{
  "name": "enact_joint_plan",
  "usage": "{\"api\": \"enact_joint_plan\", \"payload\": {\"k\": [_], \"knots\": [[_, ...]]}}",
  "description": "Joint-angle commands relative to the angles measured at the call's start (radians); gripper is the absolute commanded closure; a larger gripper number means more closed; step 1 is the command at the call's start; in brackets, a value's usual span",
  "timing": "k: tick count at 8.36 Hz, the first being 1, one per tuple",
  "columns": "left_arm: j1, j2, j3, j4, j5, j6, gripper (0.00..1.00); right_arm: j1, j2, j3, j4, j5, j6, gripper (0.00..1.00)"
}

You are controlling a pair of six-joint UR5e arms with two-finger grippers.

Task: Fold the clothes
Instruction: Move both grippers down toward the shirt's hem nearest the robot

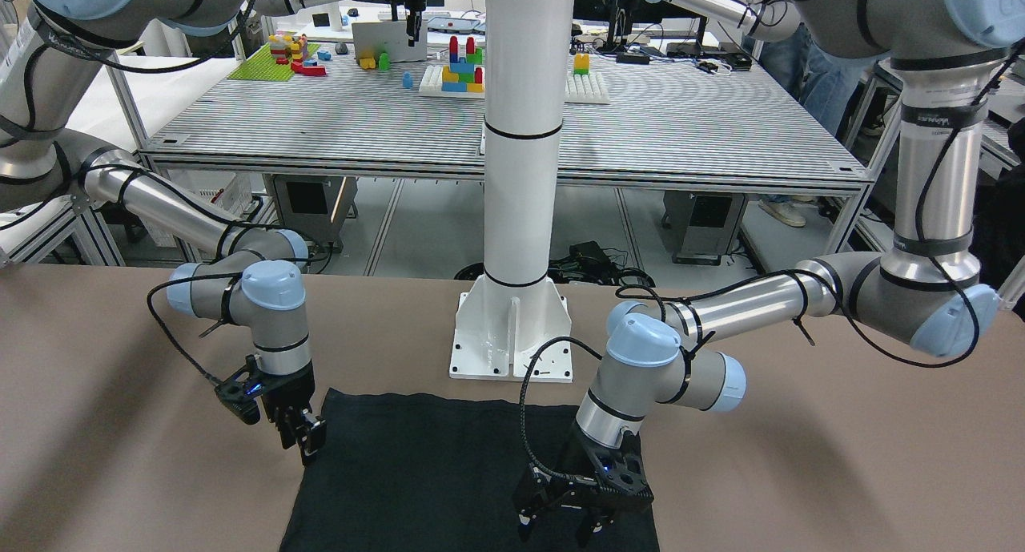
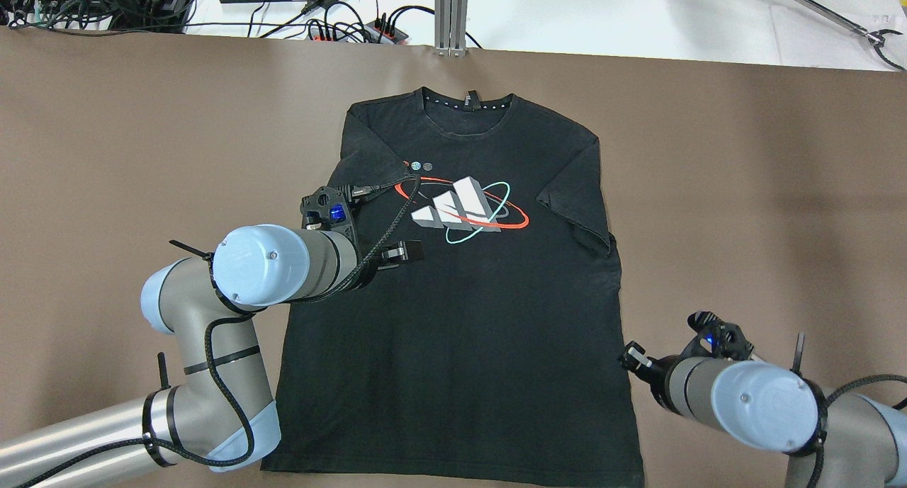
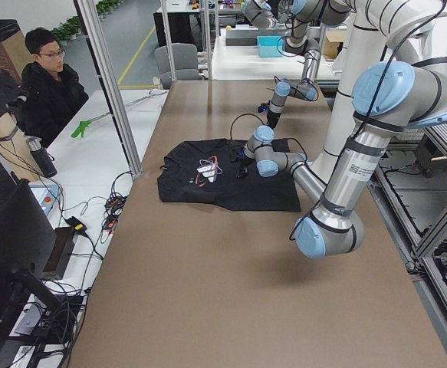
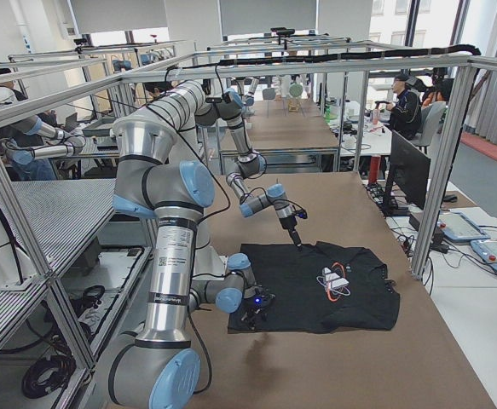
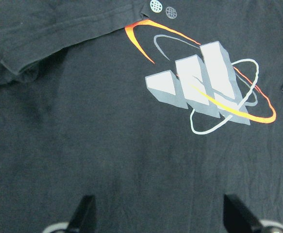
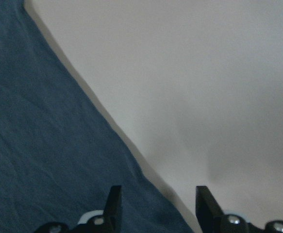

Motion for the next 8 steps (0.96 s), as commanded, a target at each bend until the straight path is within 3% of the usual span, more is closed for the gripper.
{"api": "enact_joint_plan", "payload": {"k": [1, 3, 8], "knots": [[0.001, -0.010, 0.004, 0.001, -0.005, 0.004, 0.07, -0.183, -0.037, 0.086, -0.134, -0.088, 0.093, 0.40], [0.001, -0.016, 0.000, 0.027, -0.003, 0.007, 0.07, -0.211, -0.035, 0.098, -0.148, -0.099, 0.099, 0.41], [-0.001, -0.011, -0.003, 0.027, 0.001, 0.007, 0.07, -0.222, -0.032, 0.087, -0.148, -0.102, 0.102, 0.56]]}}
